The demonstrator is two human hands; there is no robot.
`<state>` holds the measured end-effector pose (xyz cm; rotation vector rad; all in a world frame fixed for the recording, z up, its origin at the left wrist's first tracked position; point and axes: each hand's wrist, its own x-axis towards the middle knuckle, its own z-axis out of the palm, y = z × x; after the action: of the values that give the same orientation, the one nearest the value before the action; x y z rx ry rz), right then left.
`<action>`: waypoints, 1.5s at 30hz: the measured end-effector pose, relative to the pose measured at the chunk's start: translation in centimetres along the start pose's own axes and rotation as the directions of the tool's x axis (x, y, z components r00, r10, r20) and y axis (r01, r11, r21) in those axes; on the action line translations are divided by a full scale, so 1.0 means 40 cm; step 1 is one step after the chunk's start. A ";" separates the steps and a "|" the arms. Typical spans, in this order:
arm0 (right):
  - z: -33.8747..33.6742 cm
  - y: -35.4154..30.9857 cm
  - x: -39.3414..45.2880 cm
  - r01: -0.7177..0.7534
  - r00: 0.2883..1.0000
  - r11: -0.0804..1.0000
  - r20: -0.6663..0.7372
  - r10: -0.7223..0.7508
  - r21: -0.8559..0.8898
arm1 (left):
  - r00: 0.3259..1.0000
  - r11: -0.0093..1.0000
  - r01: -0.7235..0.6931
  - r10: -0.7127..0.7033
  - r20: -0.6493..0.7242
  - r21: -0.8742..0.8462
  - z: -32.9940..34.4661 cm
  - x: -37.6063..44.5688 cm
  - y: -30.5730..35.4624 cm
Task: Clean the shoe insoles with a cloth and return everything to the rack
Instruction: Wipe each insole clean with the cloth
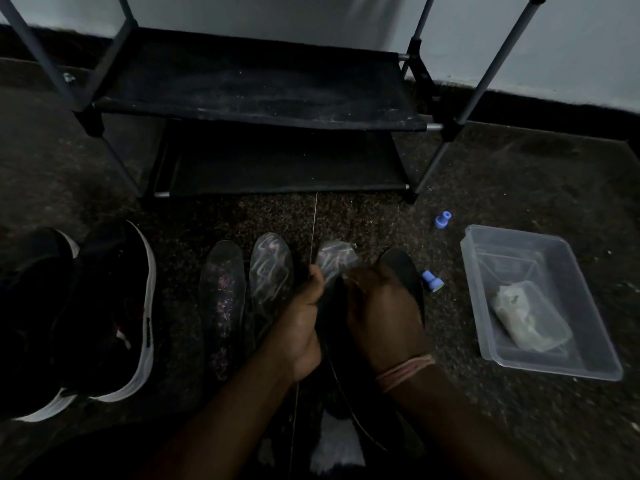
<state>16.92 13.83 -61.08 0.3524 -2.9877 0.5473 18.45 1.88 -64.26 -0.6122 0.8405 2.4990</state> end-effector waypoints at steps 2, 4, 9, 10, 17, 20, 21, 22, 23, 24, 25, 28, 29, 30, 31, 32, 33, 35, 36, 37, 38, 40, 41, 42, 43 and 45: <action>0.006 -0.007 -0.002 0.048 0.997 0.999 0.059 -0.048 0.009 | 1.000 1.000 -0.002 0.002 -0.007 -0.020 -0.004 0.000 0.002; 0.002 0.024 0.015 -0.013 1.000 1.000 -0.017 0.013 0.026 | 1.000 1.000 0.023 -0.023 0.004 -0.012 0.000 0.001 -0.003; -0.002 0.007 0.002 0.013 0.997 0.999 -0.070 -0.015 -0.034 | 1.000 1.000 0.000 0.001 0.024 -0.008 0.007 -0.006 0.001; 0.003 -0.005 -0.005 0.066 0.997 0.997 -0.044 -0.067 -0.028 | 1.000 1.000 -0.008 0.008 0.013 -0.014 0.003 -0.006 0.004; 0.002 0.054 0.018 -0.054 0.989 0.993 -0.132 0.068 0.106 | 0.999 1.000 0.013 -0.014 0.033 0.002 0.014 -0.008 -0.011; 0.002 0.001 -0.003 0.118 0.990 0.987 -0.089 -0.109 0.110 | 1.000 0.998 0.010 -0.009 0.014 -0.062 0.003 -0.006 0.001; 0.004 0.006 0.001 0.118 0.990 0.986 -0.092 -0.108 0.115 | 1.000 0.998 0.016 -0.015 0.016 -0.065 0.002 -0.005 0.002; 0.007 0.021 0.009 0.074 0.993 0.989 -0.100 -0.062 0.125 | 1.000 0.998 0.025 -0.024 0.018 -0.051 0.005 -0.005 -0.001; 0.009 0.039 0.017 0.015 0.994 0.991 -0.108 -0.001 0.132 | 0.999 0.999 0.030 -0.029 0.017 -0.033 0.009 -0.005 -0.007; 0.011 0.054 0.022 -0.033 0.993 0.991 -0.111 0.048 0.129 | 0.999 0.999 0.030 -0.030 0.014 -0.010 0.010 -0.004 -0.013; 0.011 0.058 0.022 -0.062 0.992 0.990 -0.105 0.076 0.125 | 0.999 1.000 0.026 -0.026 0.019 0.002 0.011 -0.005 -0.018; 0.011 0.025 0.004 0.015 1.000 0.994 -0.026 -0.012 0.108 | 1.000 1.000 0.007 -0.007 0.011 -0.024 0.004 -0.004 -0.016; 0.006 0.015 0.000 0.060 0.998 0.992 -0.011 -0.059 0.109 | 1.000 0.999 0.006 -0.006 0.009 -0.032 -0.001 -0.002 -0.015; 0.001 0.017 0.002 0.081 0.997 0.990 -0.022 -0.080 0.111 | 1.000 0.999 0.009 -0.009 0.010 -0.032 -0.001 -0.003 -0.013; -0.002 0.031 0.011 0.066 0.997 0.991 -0.048 -0.060 0.114 | 1.000 1.000 0.016 -0.015 0.018 -0.020 0.002 -0.005 -0.013; -0.003 0.052 0.021 0.026 0.997 0.992 -0.076 -0.016 0.124 | 0.999 1.000 0.026 -0.026 0.034 -0.003 0.009 -0.008 -0.016; -0.006 0.071 0.030 -0.022 0.995 0.988 -0.091 0.036 0.150 | 0.998 0.999 0.033 -0.033 0.053 0.011 0.013 -0.009 -0.021; -0.006 0.084 0.036 -0.065 0.992 0.980 -0.096 0.084 0.188 | 0.996 0.999 0.035 -0.038 0.080 0.032 0.019 -0.011 -0.026; -0.004 0.075 0.032 -0.043 0.993 0.984 -0.105 0.062 0.175 | 0.997 0.999 0.032 -0.034 0.066 0.033 0.015 -0.010 -0.024; -0.003 0.060 0.026 0.001 0.994 0.988 -0.104 0.015 0.153 | 0.998 0.999 0.023 -0.024 0.052 0.035 0.009 -0.008 -0.021; -0.004 0.047 0.021 0.045 0.995 0.987 -0.097 -0.030 0.153 | 0.999 0.999 0.017 -0.018 0.039 0.043 0.002 -0.005 -0.018; -0.003 0.051 0.026 0.056 0.996 0.982 -0.081 -0.042 0.183 | 0.999 0.998 0.013 -0.015 0.034 0.057 0.001 -0.004 -0.020; -0.001 0.063 0.033 0.028 0.997 0.981 -0.083 -0.012 0.192 | 1.000 0.997 0.007 -0.009 0.028 0.071 0.006 -0.003 -0.025; 0.000 0.076 0.038 -0.005 0.996 0.980 -0.090 0.024 0.200 | 1.000 0.997 -0.004 0.002 0.028 0.083 0.010 -0.002 -0.032; -0.001 0.086 0.042 -0.026 0.994 0.980 -0.098 0.046 0.198 | 0.999 0.996 -0.021 0.018 0.036 0.090 0.013 -0.001 -0.037; -0.006 0.077 0.038 -0.007 0.996 0.986 -0.082 0.021 0.168 | 0.998 0.996 -0.041 0.038 0.041 0.085 0.016 -0.004 -0.036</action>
<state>14.72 16.40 -61.70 0.3124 -2.8735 0.7980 19.15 3.29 -64.36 -0.5213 0.9483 2.4872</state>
